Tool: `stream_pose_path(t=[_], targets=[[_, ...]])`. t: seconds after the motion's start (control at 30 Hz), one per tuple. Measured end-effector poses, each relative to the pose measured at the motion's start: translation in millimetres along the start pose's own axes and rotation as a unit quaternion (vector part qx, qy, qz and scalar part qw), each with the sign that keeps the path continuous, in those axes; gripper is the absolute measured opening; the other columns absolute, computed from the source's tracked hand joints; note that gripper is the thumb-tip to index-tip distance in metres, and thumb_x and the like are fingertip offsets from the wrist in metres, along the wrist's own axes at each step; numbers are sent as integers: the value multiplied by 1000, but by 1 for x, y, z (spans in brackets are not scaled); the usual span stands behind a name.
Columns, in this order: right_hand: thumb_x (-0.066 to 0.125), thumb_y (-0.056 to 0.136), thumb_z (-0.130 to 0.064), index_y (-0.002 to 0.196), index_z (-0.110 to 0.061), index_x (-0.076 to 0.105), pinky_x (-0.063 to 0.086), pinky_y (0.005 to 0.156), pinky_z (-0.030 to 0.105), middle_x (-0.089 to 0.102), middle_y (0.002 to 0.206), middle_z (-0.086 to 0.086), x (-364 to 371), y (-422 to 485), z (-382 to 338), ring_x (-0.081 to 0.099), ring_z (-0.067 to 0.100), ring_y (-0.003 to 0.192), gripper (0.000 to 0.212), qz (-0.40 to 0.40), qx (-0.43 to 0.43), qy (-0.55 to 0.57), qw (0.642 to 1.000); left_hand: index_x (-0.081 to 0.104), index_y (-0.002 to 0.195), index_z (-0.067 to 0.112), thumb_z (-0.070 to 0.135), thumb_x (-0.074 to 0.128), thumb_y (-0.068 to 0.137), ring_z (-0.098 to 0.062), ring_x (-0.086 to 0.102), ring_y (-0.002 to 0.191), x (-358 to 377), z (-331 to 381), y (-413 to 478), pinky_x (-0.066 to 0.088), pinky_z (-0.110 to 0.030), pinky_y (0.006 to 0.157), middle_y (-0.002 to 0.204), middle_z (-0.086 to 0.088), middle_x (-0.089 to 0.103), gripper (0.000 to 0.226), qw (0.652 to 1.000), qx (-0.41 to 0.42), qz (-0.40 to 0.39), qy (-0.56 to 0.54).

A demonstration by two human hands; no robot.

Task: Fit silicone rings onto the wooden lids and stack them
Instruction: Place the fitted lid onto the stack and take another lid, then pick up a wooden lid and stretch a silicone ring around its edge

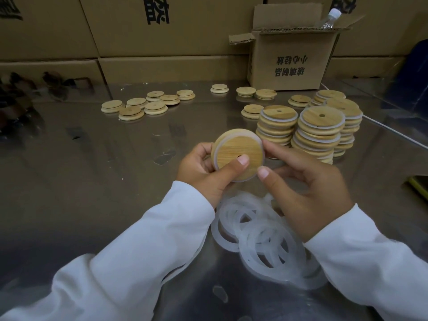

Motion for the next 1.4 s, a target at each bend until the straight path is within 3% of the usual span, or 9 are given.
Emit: stream_pose_path(t=[0.17,0.47,0.7,0.93,1.03,1.07,1.17,1.27,1.4], targets=[[62,81,-25,119,-30,56,46,77,13,60,106,-15,1,-1,2,60,-4,83,38,12,-40,-47,998,56,87,10,3,70,69,-17,67,75,-1,0,1,58,-30,72,70,3,70,23,1000,4,12,13],[58,75,-34,121,-37,51,49,72,17,60,105,-17,1,2,8,60,-3,81,46,-17,40,-13,999,56,86,11,8,71,64,-17,68,73,-3,-3,4,58,-34,71,68,4,71,27,1000,5,12,16],[63,75,-27,78,-35,59,47,68,15,62,89,-11,1,7,16,58,-2,77,9,-8,75,-4,997,57,87,15,8,70,75,-20,67,81,-4,5,24,57,-28,62,85,-2,68,20,996,-9,79,30],[71,73,-18,60,-27,58,44,64,13,59,71,-8,3,9,21,56,3,73,20,-24,55,-15,998,54,85,11,6,67,80,-28,61,88,49,32,82,57,-29,54,108,-16,60,15,991,-112,35,60],[72,72,-17,59,-27,57,41,62,8,57,70,-8,3,10,23,56,2,72,23,-30,44,-13,998,54,111,2,10,68,81,-31,61,91,75,36,105,56,-29,49,119,-21,56,35,983,-151,23,101],[72,72,-15,58,-26,58,40,62,6,57,69,-8,3,10,23,56,1,71,23,-31,41,-11,999,51,119,2,12,70,79,-33,60,96,81,36,112,56,-31,50,120,-21,55,45,980,-152,23,126],[73,72,-12,57,-22,60,38,60,5,56,67,-8,4,11,24,56,-1,69,22,-28,31,-7,999,48,126,8,22,73,76,-33,59,101,91,31,129,55,-36,77,120,-16,57,57,961,-141,24,238],[74,71,-11,56,-19,61,39,59,6,55,64,-8,3,11,25,56,0,67,21,-27,25,-6,999,47,130,10,31,71,78,-28,57,106,91,25,138,43,-29,78,122,-10,56,61,940,-138,23,310],[76,67,-6,54,-21,59,37,56,4,53,60,-7,3,13,27,55,-2,60,26,-20,4,-21,1000,46,130,10,42,66,79,-31,49,119,85,11,140,41,-35,93,137,-9,46,63,927,-141,13,348]])
Point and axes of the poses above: each hand's wrist, its own y-axis towards the middle knuckle, its own x-axis out of the palm, z = x × y, the point moved 1 cm from there along y, towards the middle knuckle
